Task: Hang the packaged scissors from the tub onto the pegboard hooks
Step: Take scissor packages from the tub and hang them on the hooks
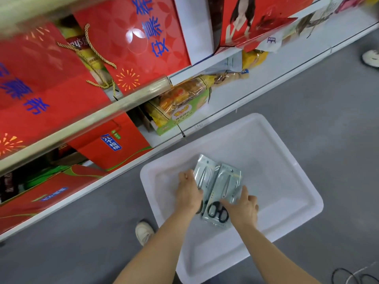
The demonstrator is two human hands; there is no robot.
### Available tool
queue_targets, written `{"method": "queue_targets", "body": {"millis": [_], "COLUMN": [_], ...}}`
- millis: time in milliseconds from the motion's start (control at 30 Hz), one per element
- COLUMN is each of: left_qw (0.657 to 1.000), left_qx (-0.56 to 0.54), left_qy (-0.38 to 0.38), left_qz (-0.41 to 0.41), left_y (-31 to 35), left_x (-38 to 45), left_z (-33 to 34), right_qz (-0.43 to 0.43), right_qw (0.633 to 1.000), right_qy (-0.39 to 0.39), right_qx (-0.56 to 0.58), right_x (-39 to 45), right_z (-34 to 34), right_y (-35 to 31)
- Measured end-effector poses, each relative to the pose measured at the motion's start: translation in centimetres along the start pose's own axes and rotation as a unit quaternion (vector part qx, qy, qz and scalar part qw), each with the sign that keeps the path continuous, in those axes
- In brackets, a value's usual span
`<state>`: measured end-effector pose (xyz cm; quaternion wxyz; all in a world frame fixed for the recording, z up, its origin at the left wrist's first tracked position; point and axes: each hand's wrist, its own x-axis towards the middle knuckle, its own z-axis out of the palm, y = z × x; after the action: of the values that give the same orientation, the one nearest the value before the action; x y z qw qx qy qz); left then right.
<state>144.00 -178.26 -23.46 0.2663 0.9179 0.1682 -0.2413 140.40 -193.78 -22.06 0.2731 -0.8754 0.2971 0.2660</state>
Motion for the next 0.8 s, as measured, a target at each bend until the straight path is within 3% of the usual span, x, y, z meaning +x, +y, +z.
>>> {"method": "queue_targets", "body": {"millis": [100, 267, 500, 800], "left_qw": [1.0, 0.996, 0.988, 0.979], "left_qx": [-0.002, -0.028, -0.145, -0.202], "left_qy": [-0.019, -0.084, -0.045, -0.001], "left_qz": [0.012, 0.004, 0.007, 0.029], "left_y": [-0.1, -0.6, -0.6, -1.0], "left_x": [-0.7, -1.4, -3.4, -5.1], "left_z": [0.3, 0.7, -2.4, -5.9], "right_qz": [0.09, 0.078, 0.005, 0.051], "right_qw": [0.994, 0.995, 1.0, 0.996], "right_qy": [-0.043, -0.003, 0.009, 0.055], "right_qx": [0.052, 0.057, 0.016, 0.041], "right_x": [0.4, 0.6, 0.0, -0.4], "right_z": [1.9, 3.5, 0.8, -1.5], "right_y": [-1.5, -2.1, -2.1, -2.2]}}
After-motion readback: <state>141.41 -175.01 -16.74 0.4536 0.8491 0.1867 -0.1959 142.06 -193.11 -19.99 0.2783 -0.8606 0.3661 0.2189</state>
